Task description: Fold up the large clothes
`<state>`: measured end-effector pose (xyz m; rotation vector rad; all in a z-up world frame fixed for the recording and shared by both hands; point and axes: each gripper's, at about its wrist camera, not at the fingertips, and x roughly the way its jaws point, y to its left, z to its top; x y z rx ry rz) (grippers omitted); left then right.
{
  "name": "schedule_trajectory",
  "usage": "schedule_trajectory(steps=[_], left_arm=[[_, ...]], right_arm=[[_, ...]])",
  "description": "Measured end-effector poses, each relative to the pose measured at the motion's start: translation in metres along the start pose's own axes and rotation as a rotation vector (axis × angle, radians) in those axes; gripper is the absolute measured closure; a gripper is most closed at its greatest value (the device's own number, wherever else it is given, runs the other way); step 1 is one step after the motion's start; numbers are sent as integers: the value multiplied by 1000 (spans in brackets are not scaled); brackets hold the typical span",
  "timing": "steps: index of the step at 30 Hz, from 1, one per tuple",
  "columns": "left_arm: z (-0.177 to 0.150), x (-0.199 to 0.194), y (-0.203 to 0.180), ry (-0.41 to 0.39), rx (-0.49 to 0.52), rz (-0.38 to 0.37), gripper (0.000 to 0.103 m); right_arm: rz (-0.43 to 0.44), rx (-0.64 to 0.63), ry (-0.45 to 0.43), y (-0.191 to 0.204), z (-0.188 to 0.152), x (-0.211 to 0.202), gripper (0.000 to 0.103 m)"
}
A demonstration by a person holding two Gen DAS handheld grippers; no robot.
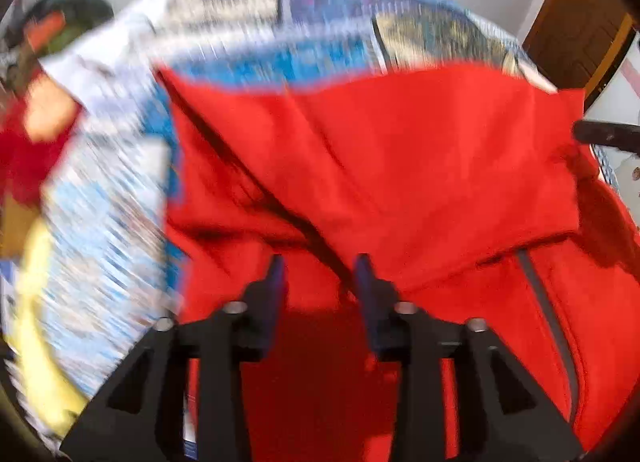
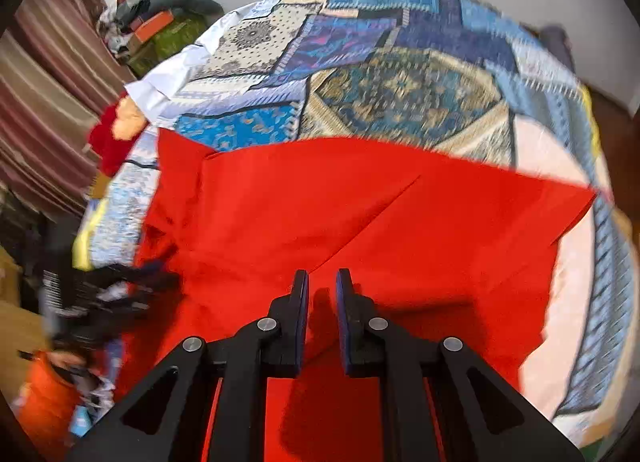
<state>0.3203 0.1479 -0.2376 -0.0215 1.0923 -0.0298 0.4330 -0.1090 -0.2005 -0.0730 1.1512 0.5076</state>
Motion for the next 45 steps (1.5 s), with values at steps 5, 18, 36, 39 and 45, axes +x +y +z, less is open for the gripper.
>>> schedule_trajectory(steps=[5, 18, 36, 39, 45], left_arm=[[53, -9, 9, -116, 48, 65, 35], [67, 117, 42, 74, 2, 226, 32], [48, 40, 43, 13, -67, 144, 31], [35, 2, 49, -30, -114, 115, 27], [5, -67, 55, -98, -151, 131, 14]], right_arm=[[-70, -76, -18, 12, 25, 17, 94], [-484, -313, 7, -8, 19, 80, 84], [-298, 105, -107, -127, -29, -52, 0], [-267, 96, -147, -117, -46, -81, 0], [-236, 19, -207, -81, -85, -132, 0]])
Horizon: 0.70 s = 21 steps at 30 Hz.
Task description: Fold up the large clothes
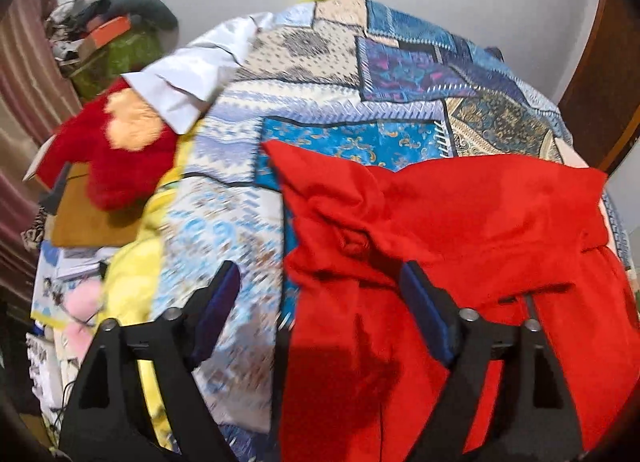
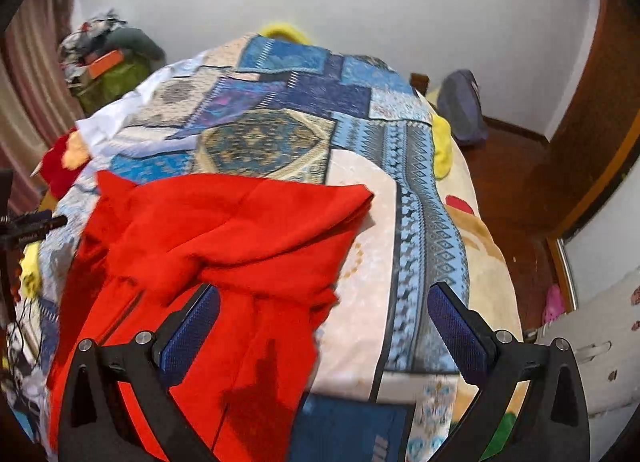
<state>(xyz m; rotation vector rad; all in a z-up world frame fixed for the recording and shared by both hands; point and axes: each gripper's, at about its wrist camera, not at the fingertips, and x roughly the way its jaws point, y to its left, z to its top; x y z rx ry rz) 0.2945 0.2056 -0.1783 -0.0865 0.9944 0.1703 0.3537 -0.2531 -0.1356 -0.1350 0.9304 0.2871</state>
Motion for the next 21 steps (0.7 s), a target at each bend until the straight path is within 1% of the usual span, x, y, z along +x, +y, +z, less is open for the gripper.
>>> schedule_trajectory(steps=[4, 7, 9, 12, 14, 16, 17, 19, 21], left_arm=[[-19, -35, 9, -39, -5, 8, 10], [-38, -50, 16, -43, -9, 2, 8], [-51, -54, 19, -33, -18, 1, 7], [-78, -52, 26, 12, -42, -14, 7], [-93, -49, 31, 38, -53, -8, 7], [-116, -42, 35, 83, -65, 13, 7], [-127, -40, 37, 98, -77, 11, 7], [-149, -33, 42, 138, -111, 1, 7], [-169, -26, 45, 178, -140, -16, 7]], right_arm=[[-21, -48, -14, 15, -23, -23, 0], [-6, -52, -15, 23, -42, -35, 0], [9, -38, -5, 26, -54, -40, 0], [23, -14, 18, 30, -75, -45, 0], [26, -6, 40, 32, -89, -46, 0], [46, -12, 73, 36, -104, -48, 0], [54, -11, 79, 38, -109, -49, 0], [79, 3, 84, 41, -124, -52, 0], [123, 38, 101, 42, -137, -54, 0]])
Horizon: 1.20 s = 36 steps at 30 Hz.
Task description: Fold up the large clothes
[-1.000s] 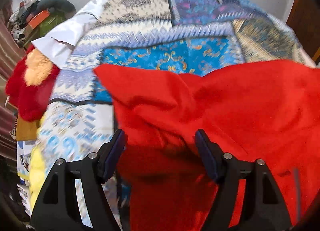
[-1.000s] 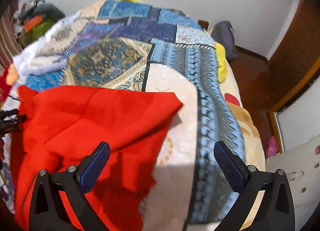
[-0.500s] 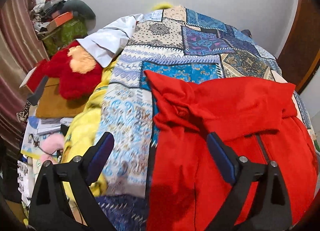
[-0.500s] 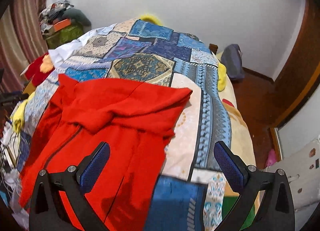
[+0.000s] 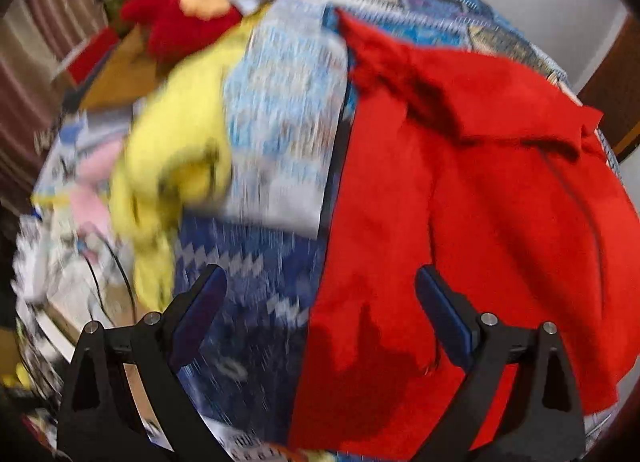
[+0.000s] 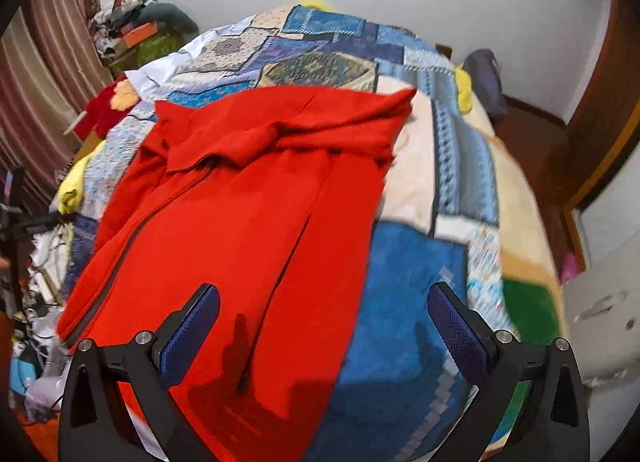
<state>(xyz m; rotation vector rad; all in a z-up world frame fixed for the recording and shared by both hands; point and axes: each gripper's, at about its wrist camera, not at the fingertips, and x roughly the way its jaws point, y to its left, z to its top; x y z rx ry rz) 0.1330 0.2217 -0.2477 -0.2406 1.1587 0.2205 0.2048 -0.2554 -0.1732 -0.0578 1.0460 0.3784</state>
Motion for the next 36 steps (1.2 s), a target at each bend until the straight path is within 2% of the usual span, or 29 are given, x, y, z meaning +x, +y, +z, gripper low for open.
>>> schedule_trajectory(steps=[2, 5, 7, 9, 11, 13, 14, 15, 16, 17, 18, 20, 23, 26, 29, 33, 36], left_arm=[[-15, 13, 3, 49, -14, -27, 7], [-36, 42, 6, 165, -40, -92, 8], [-46, 53, 4, 213, -63, -145, 11], [-52, 60, -1, 229, -67, -186, 14], [-53, 60, -5, 206, -63, -179, 16], [-52, 61, -5, 213, -91, -204, 24], [-50, 61, -8, 217, -99, -210, 33], [-49, 60, -10, 223, -98, -219, 48], [-47, 55, -14, 225, -79, -244, 58], [-45, 51, -19, 226, -59, -272, 78], [-45, 47, -24, 227, -43, -297, 91], [-42, 36, -38, 195, -9, -313, 95], [-33, 15, -62, 127, 56, -312, 99], [-8, -8, -85, 54, 85, -316, 99], [22, -21, -94, -6, 98, -313, 99], [66, -39, -98, -96, 101, -328, 99], [100, -52, -99, -174, 106, -308, 99]], right_arm=[[47, 29, 24, 0, -10, 5, 0], [107, 76, 104, 2, -24, 25, 0], [87, 93, 73, 6, -29, 24, 1], [110, 100, 60, 11, -31, 22, 4], [137, 91, 52, 18, -32, 19, 11], [149, 78, 45, 24, -32, 19, 17], [146, 61, 43, 30, -32, 20, 22], [139, 44, 40, 33, -32, 20, 26], [130, 15, 34, 38, -30, 19, 35], [133, -1, 31, 41, -28, 19, 48], [144, -9, 29, 43, -26, 18, 55], [177, -1, 28, 43, -19, 19, 78], [248, 44, 32, 40, -7, 23, 91], [304, 71, 26, 37, 7, 25, 93], [308, 54, -17, 39, 24, 19, 93], [297, 48, -84, 38, 53, 12, 94], [256, 47, -122, 33, 78, 13, 94]])
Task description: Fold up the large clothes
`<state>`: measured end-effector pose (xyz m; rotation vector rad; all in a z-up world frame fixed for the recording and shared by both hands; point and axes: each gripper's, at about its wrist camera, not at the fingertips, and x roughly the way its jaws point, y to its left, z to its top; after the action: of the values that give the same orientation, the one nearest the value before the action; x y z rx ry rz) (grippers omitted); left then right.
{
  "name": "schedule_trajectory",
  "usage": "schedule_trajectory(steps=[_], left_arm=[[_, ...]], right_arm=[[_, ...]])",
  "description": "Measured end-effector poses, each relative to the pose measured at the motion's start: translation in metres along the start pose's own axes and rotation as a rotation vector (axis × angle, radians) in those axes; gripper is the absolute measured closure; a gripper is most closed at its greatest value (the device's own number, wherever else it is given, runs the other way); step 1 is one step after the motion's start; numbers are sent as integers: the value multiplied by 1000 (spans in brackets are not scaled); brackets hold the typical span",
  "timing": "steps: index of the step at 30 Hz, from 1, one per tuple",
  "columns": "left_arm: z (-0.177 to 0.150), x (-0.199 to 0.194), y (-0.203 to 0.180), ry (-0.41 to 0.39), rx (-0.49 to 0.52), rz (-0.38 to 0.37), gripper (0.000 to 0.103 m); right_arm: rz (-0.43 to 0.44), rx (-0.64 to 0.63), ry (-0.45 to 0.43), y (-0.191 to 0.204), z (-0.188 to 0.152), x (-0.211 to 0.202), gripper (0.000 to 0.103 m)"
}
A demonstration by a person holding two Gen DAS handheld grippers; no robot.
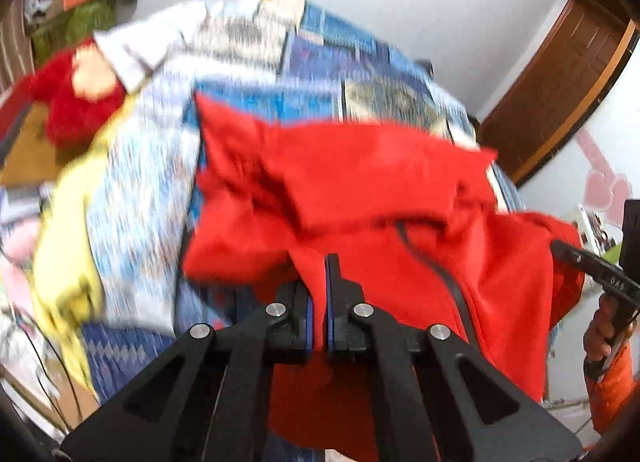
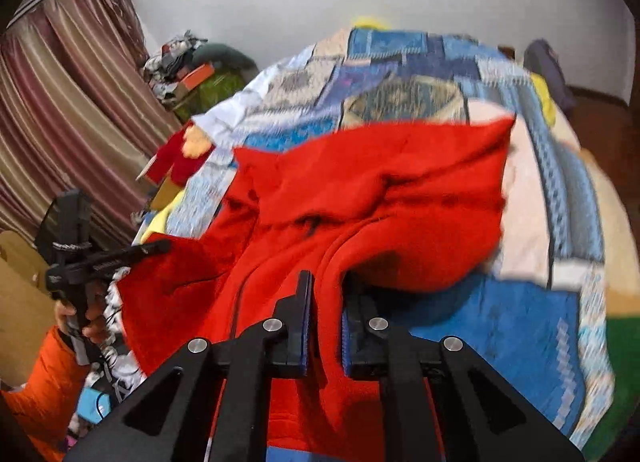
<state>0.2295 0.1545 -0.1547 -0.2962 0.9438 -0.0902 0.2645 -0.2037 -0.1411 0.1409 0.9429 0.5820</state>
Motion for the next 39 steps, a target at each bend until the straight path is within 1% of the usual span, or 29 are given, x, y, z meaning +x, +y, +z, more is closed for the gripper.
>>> schedule_trajectory(steps=[2, 4, 5, 7, 9, 10, 11, 12, 14, 16, 17, 18, 20, 22, 23, 25, 27, 28, 29, 30, 31, 32, 33, 34, 35, 37, 38, 39], left_arm=[[23, 0, 7, -49, -15, 30, 99], [44, 4, 21, -87, -49, 80, 99], [50, 5, 29, -95, -60, 104, 99], [72, 20, 49, -117, -118, 193, 99], [81, 35, 68, -117, -162, 260, 100], [89, 47, 79, -112, -188, 284, 99], [92, 54, 84, -103, -201, 282, 99], [98, 72, 94, -79, -225, 307, 99], [100, 96, 106, -40, -247, 323, 99], [98, 130, 118, 27, -278, 323, 99], [95, 136, 118, 39, -273, 328, 99], [94, 149, 119, 56, -251, 351, 98], [90, 168, 118, 80, -207, 394, 98], [84, 178, 123, 96, -197, 394, 96], [83, 179, 123, 96, -194, 398, 94], [82, 179, 123, 98, -186, 406, 94], [83, 180, 119, 112, -174, 420, 94], [83, 182, 116, 122, -155, 439, 94], [85, 184, 114, 128, -143, 450, 94], [86, 185, 112, 136, -130, 460, 94], [86, 185, 111, 141, -127, 464, 94], [88, 184, 110, 148, -126, 464, 94], [89, 182, 108, 153, -115, 456, 94], [91, 182, 106, 155, -101, 454, 94], [92, 179, 103, 155, -74, 461, 92], [94, 163, 91, 137, -18, 464, 81], [94, 156, 89, 124, -8, 456, 66], [95, 142, 83, 95, 3, 440, 50]], right_arm=[[-30, 20, -25, -10, 21, 4, 94], [-61, 41, -45, -24, 39, 8, 94], [-78, 55, -53, -31, 47, 12, 94], [-104, 85, -57, -48, 66, 23, 94], [-142, 110, -43, -67, 86, 44, 94], [-157, 116, -36, -73, 92, 53, 94], [-188, 135, -22, -83, 102, 68, 94], [-204, 145, -13, -90, 106, 77, 94], [-200, 175, 34, -108, 119, 104, 94], [-201, 196, 62, -121, 123, 123, 94], [-209, 189, 80, -127, 124, 131, 94], [-217, 182, 88, -131, 124, 136, 94], [-187, 187, 121, -141, 125, 144, 94], [-127, 217, 138, -155, 125, 143, 94], [-92, 226, 147, -161, 125, 142, 93], [-56, 217, 164, -166, 124, 137, 93], [-44, 195, 171, -167, 123, 129, 93], [-68, 176, 167, -165, 122, 125, 93], [-179, 142, 151, -163, 122, 118, 93], [-376, 74, 123, -160, 123, 108, 93], [-493, 30, 94, -162, 123, 98, 93], [-522, 33, 86, -168, 121, 88, 93], [-519, 51, 89, -175, 120, 80, 93], [-490, 72, 92, -181, 116, 69, 93], [-465, 79, 95, -182, 112, 61, 93], [-427, 52, 101, -174, 103, 47, 93], [-417, 36, 100, -168, 100, 43, 93], [-395, 12, 99, -159, 96, 40, 93]])
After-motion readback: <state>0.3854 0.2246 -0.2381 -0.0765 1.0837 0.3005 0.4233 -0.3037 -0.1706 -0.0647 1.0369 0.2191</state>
